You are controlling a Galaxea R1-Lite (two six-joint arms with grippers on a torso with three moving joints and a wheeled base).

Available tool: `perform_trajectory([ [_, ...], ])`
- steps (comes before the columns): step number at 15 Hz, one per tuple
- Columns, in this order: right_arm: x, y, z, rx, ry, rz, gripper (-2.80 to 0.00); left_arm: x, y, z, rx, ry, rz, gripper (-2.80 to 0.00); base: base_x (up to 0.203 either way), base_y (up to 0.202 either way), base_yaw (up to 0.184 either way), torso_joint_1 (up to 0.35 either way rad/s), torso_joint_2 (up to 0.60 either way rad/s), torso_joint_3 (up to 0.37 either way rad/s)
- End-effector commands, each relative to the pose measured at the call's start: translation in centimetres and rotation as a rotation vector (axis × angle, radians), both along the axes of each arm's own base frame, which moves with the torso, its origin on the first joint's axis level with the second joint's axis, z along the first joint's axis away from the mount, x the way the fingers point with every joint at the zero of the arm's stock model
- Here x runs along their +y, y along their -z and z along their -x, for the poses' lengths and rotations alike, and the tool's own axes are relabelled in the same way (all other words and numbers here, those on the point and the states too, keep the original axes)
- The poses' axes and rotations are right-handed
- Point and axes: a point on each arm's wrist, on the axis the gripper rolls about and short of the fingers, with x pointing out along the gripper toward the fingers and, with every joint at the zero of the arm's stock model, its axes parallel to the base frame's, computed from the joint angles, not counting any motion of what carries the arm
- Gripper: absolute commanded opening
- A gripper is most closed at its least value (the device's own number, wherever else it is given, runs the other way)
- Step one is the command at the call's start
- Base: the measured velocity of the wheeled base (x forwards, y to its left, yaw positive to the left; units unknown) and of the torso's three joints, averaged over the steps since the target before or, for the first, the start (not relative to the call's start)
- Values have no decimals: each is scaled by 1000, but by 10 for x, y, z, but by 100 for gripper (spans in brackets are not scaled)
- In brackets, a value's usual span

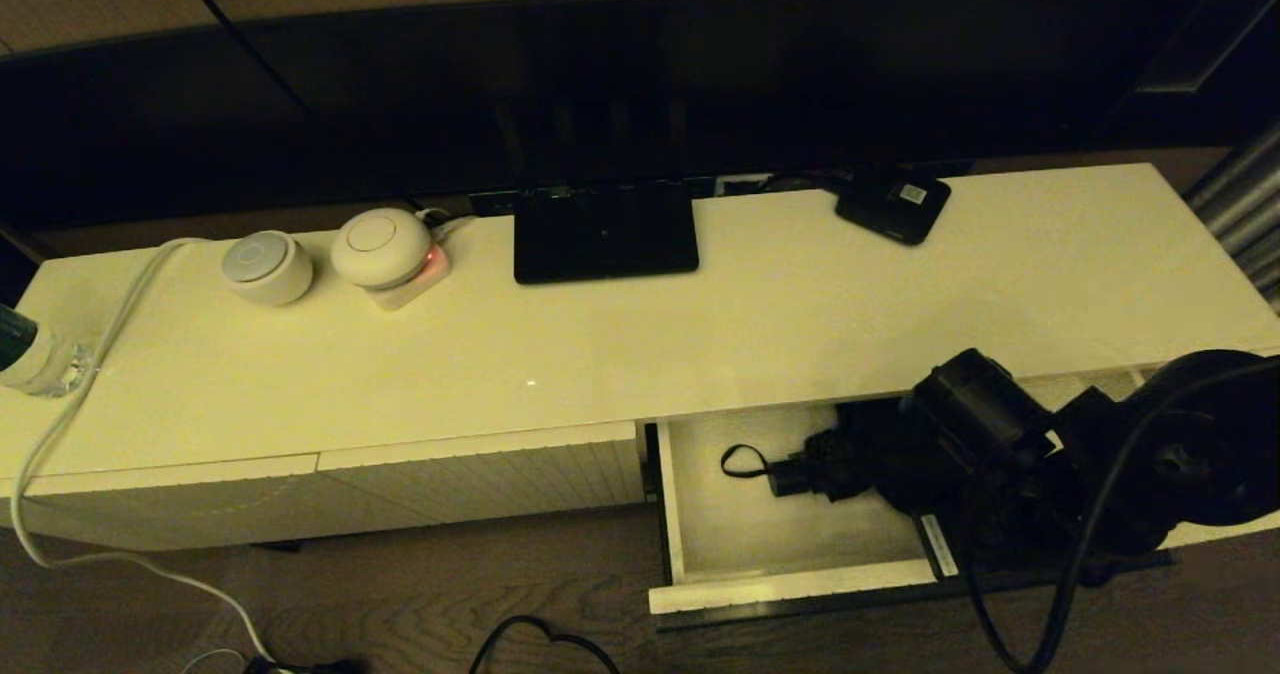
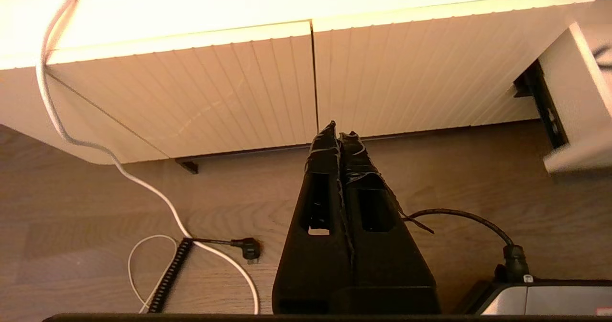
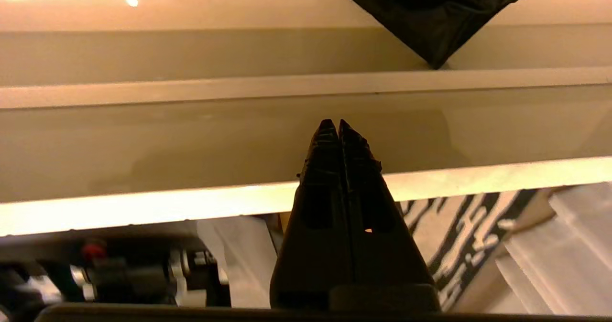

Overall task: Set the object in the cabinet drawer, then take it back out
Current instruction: Open the drawer

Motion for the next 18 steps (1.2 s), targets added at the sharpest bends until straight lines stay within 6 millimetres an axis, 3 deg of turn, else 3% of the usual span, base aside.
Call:
perform_trajectory([
  [1,2,4,9,25,-16,12,-280,0,1,0,3,-1,1,-280,0,0,0,0,0,0],
  [11,-3,21,39,125,-27,35,-280,0,1,0,3,-1,0,-280,0,0,0,0,0,0],
  [15,0,15,33,63,-23,5,-280,0,1,0,3,-1,0,-280,0,0,0,0,0,0],
  [18,0,-11,26,-55,-17,-36,-280,0,1,0,3,-1,0,-280,0,0,0,0,0,0],
])
